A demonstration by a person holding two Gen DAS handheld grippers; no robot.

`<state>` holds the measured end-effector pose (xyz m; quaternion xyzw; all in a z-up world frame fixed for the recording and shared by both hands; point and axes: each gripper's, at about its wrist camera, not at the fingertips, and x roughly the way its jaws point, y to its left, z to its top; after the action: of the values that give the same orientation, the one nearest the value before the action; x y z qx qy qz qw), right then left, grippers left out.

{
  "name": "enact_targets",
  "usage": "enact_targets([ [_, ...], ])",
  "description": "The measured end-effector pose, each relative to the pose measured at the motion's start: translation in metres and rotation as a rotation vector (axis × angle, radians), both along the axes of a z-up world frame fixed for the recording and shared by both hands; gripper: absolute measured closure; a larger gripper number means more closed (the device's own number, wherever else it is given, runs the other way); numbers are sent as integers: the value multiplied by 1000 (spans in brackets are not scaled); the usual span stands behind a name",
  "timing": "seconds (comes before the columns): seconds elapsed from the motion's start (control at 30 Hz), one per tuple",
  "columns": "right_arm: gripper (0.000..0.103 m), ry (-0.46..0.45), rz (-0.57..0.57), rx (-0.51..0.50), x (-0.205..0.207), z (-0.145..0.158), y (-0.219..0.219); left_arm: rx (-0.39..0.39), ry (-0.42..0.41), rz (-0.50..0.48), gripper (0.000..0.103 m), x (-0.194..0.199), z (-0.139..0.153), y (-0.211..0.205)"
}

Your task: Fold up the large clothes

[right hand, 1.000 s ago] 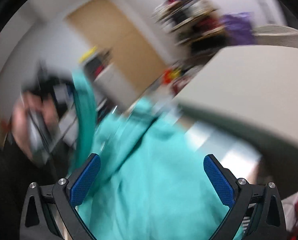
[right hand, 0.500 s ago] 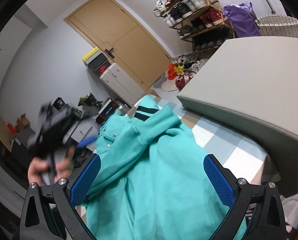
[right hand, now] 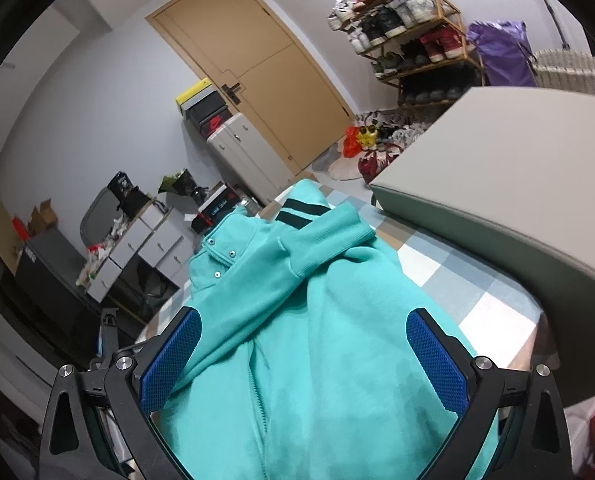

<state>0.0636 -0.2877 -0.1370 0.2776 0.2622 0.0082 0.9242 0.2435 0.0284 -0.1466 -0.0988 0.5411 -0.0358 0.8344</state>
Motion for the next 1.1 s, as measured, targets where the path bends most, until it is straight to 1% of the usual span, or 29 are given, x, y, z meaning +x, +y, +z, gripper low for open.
enact_targets([
  [0.03,0,4,2,-16,2,0,1,45,0,-18,22,0,0,-6],
  [0.1,0,19,19,-23,6,-3,2,98,6,-31,22,-3,0,-4],
  [0.13,0,33,33,-19,9,-5,2,102,8,-26,22,-8,3,-4],
  [0.17,0,43,44,-14,11,-7,3,77,0,-16,22,-13,7,-3],
  [0.23,0,87,96,-6,21,-13,7,-44,-39,0,22,-30,19,2],
  [0.27,0,105,118,-7,27,-15,9,-87,-39,16,22,-41,25,5],
  [0.3,0,117,130,-9,31,-15,10,-101,-24,38,22,-55,31,8],
  [0.4,0,174,203,-22,62,-8,13,-87,-35,105,22,-95,46,14],
  [0.47,0,168,255,-122,92,4,20,-122,-91,163,22,-117,50,21],
  [0.5,0,175,253,-218,113,12,23,-144,-121,184,22,-129,51,25],
  [0.53,0,172,255,-286,130,16,26,-158,-128,194,22,-137,51,28],
  [0.57,0,173,274,-327,143,16,28,-180,-126,198,22,-140,48,29],
  [0.6,0,198,318,-393,169,15,29,-204,-126,201,22,-138,45,29],
  [0.63,0,225,335,-422,185,11,28,-218,-123,203,22,-138,42,28],
  [0.67,0,261,339,-443,201,5,25,-215,-113,200,22,-136,39,27],
  [0.7,1,313,320,-460,222,-5,17,-201,-97,195,22,-132,34,26],
  [0.77,1,387,304,-454,247,-21,3,-185,-57,181,22,-121,25,24],
  [0.8,2,411,306,-438,253,-26,-1,-181,-31,189,22,-116,19,25],
  [0.83,5,450,316,-394,262,-35,-8,-186,-16,200,22,-112,16,26],
  [0.87,14,485,333,-345,268,-44,-13,-195,-8,221,22,-112,15,27],
  [0.9,34,512,360,-289,274,-52,-16,-202,-7,239,22,-111,15,28],
  [0.93,45,533,381,-244,277,-60,-18,-207,-18,252,22,-109,17,27],
  [0.97,55,539,380,-243,277,-63,-18,-207,-29,253,22,-109,18,25],
  [1.0,61,529,379,-259,275,-62,-15,-200,-39,241,22,-107,21,21],
  [1.03,68,500,383,-297,271,-58,-11,-190,-44,226,22,-107,23,17],
  [1.07,85,480,382,-332,269,-52,-8,-181,-47,210,22,-106,24,13],
  [1.1,92,442,372,-374,264,-42,-3,-177,-46,195,22,-105,24,8],
])
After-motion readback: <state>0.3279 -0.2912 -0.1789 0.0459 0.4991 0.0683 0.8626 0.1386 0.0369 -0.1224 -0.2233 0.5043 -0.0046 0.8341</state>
